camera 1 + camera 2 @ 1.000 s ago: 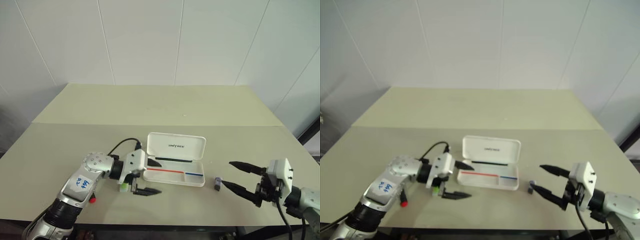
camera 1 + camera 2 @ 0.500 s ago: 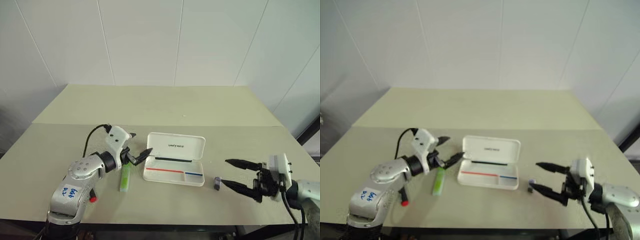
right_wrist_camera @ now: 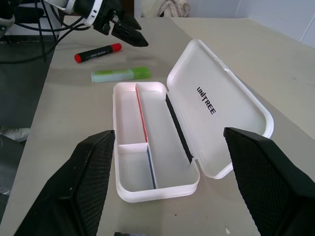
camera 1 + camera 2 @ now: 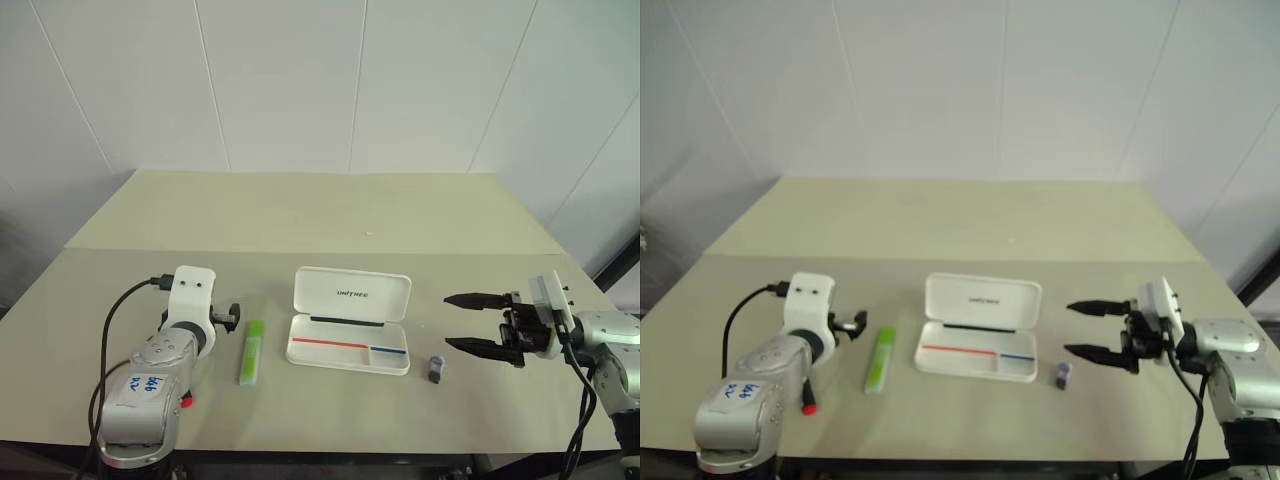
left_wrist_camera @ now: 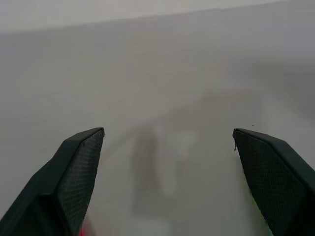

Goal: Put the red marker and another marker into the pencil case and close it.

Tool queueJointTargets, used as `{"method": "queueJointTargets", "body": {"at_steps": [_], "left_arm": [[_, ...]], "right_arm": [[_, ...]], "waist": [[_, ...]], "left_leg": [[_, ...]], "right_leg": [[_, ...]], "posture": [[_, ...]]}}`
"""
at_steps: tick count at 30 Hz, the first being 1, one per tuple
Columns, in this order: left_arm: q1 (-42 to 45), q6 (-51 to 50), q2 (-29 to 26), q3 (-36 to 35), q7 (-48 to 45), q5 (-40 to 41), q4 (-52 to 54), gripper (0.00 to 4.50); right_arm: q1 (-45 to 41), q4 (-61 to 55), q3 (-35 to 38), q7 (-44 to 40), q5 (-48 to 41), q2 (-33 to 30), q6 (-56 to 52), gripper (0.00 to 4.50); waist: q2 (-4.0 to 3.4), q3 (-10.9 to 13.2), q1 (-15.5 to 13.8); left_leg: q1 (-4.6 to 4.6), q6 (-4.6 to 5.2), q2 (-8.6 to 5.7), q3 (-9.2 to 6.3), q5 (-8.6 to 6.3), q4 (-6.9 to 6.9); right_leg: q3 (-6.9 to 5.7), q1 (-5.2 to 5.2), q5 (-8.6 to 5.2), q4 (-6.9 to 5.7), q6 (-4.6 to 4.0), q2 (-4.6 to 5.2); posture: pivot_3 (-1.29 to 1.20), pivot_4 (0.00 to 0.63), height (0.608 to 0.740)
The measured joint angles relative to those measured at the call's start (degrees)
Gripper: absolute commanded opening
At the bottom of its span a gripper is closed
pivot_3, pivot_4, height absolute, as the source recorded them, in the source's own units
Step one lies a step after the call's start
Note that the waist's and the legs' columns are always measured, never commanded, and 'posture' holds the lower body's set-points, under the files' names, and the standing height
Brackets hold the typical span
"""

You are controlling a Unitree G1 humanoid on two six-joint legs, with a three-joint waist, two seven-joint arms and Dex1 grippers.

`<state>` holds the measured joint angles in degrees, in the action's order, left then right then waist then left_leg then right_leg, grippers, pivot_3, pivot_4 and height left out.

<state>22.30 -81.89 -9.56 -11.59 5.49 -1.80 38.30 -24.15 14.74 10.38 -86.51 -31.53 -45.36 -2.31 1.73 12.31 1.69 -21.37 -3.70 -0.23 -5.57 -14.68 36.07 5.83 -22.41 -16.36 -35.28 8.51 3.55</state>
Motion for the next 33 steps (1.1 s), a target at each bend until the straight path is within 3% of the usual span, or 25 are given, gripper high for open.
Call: {"method": "queueJointTargets", "body": {"at_steps": [7,13,24,33], "left_arm": [[1.30,-4.44,10.99,-3.49,11.28,-9.24,4.05,4.47],[-1.10,-4.45,16.15,-3.95,14.71,-13.39,5.18,4.47],[-3.50,1.80,16.32,-8.17,13.67,-13.48,5.70,4.47],[-8.09,11.47,15.86,-10.44,10.33,-7.47,1.12,4.47]], "right_arm": [[-0.22,0.57,-1.21,-0.01,0.16,0.56,0.17,4.50],[0.07,0.49,-1.21,0.09,0.16,0.57,0.11,4.50],[0.27,-1.26,-1.21,1.11,0.17,0.57,-0.50,4.50],[0.31,-1.34,-1.78,2.02,0.95,1.16,-1.48,4.50]], "waist": [[0.05,0.03,-0.04],[0.06,0.03,0.04],[0.06,0.04,0.02],[0.06,0.03,0.05]], "left_leg": [[-0.09,-0.03,-0.02,0.00,-0.03,0.03],[-0.10,-0.04,-0.02,0.03,-0.04,0.03],[-0.12,-0.03,-0.01,0.04,-0.04,0.05],[-0.12,0.00,0.00,0.08,-0.07,0.03]], "right_leg": [[-0.02,0.01,0.04,0.21,0.06,0.01],[-0.02,0.01,0.04,0.27,0.06,0.00],[-0.02,0.01,0.03,0.34,0.06,0.00],[0.00,0.01,0.03,0.38,0.05,0.01]], "posture": [[0.00,0.150,0.740],[0.00,0.150,0.740],[0.00,0.150,0.740],[0.00,0.150,0.740]]}}
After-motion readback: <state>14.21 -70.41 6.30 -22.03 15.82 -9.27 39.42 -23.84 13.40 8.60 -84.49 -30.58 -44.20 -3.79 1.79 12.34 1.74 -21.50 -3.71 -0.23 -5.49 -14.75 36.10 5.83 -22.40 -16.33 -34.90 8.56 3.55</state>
